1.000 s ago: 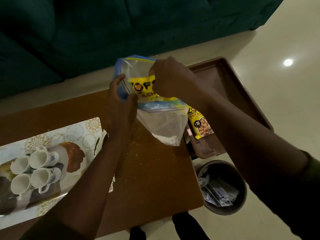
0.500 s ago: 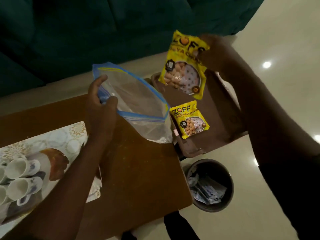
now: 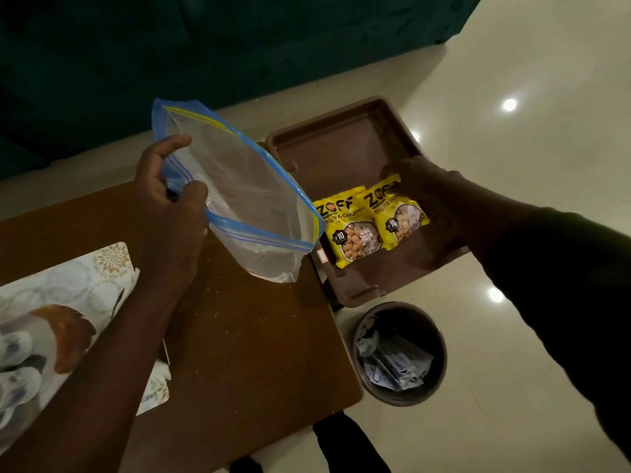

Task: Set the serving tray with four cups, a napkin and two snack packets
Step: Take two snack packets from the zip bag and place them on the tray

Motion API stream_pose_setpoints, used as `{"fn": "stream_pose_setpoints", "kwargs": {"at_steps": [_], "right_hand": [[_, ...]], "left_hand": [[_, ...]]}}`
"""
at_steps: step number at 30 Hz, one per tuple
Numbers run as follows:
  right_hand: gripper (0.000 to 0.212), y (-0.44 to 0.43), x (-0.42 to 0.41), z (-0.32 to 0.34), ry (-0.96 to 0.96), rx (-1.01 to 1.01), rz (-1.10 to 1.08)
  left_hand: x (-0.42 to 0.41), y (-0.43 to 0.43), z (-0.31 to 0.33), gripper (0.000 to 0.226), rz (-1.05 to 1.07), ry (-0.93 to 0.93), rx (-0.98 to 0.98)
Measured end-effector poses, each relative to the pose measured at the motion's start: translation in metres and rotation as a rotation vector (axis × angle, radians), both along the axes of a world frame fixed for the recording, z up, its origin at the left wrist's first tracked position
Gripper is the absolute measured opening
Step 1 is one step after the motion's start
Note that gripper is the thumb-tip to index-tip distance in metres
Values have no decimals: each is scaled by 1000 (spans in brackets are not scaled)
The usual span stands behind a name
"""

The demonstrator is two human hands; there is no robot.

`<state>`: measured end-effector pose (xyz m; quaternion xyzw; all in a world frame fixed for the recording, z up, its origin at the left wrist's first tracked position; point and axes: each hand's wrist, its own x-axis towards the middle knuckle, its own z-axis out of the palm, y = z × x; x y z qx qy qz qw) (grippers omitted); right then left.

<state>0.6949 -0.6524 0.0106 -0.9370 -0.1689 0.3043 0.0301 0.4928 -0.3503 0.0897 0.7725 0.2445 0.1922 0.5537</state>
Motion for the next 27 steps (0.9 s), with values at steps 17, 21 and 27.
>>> {"fn": "stream_pose_setpoints", "kwargs": {"at_steps": [17,21,27], "right_hand": [[58,32,-116,18,-50,1049,-598],[84,83,-171,39,182,1192,-404],[105,106,-215,54,321,1303,-475]], "left_hand": [[23,-21,13,50,50,-30,-269],[30,-21,19,49,63,8,-309],[30,-15,21,37,165,88,-422]]}}
